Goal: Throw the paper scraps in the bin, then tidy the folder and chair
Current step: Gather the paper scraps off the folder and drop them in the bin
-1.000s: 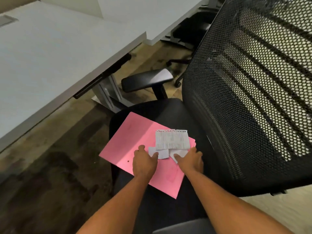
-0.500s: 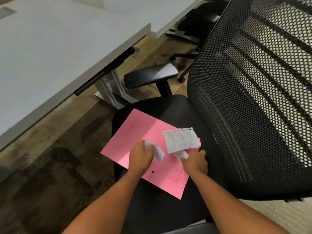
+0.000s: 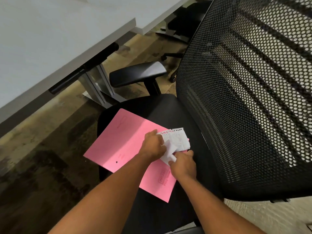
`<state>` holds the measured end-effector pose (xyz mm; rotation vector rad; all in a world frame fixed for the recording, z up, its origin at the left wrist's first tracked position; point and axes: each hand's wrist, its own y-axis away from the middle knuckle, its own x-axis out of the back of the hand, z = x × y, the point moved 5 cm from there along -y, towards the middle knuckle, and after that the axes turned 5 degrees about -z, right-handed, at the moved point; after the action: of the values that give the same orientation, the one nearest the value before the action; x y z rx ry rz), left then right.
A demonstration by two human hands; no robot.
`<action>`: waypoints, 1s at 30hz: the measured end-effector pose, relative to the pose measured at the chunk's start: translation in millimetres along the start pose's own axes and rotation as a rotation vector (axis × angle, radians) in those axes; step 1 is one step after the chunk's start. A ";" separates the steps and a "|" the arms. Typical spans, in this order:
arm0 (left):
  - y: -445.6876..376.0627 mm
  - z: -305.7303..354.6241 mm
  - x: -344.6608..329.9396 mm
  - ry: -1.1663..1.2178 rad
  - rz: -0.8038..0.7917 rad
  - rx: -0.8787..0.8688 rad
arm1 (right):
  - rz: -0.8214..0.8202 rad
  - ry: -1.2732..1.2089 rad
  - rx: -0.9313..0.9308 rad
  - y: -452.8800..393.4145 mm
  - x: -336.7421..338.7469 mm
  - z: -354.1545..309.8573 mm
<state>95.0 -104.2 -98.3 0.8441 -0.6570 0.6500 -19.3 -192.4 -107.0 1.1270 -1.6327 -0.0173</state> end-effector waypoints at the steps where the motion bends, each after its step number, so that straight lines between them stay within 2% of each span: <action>1: 0.4 2.3 0.0 -0.046 0.017 -0.006 | -0.003 0.003 -0.002 -1.2 -0.3 1.2; 5: 5.3 2.4 6.0 -0.146 0.096 0.022 | -0.016 0.021 -0.022 -3.4 -1.8 3.2; 10: 21.7 -30.5 23.4 0.265 0.264 0.149 | -0.031 0.020 -0.065 -6.7 1.7 5.3; 13: 41.9 -56.2 35.2 0.559 0.332 0.208 | -0.025 -0.105 -0.103 -10.3 11.8 8.0; 15: 53.2 -71.7 38.4 0.666 0.352 0.240 | 0.008 -0.219 -0.131 -14.5 21.6 11.5; 19: 71.8 -93.5 40.4 0.722 0.428 0.224 | 0.049 -0.424 -0.090 -21.3 40.0 7.9; 23: 88.8 -106.2 40.5 0.771 0.470 0.228 | -0.035 -0.555 -0.031 -13.0 40.5 -20.3; 30: 130.5 -131.2 48.3 0.786 0.581 0.254 | -0.219 -0.468 0.069 15.8 -15.3 -68.1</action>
<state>63.1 82.0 -68.9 0.5457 -0.0824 1.5143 21.5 -138.9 -82.7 1.4257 -1.9172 -0.3952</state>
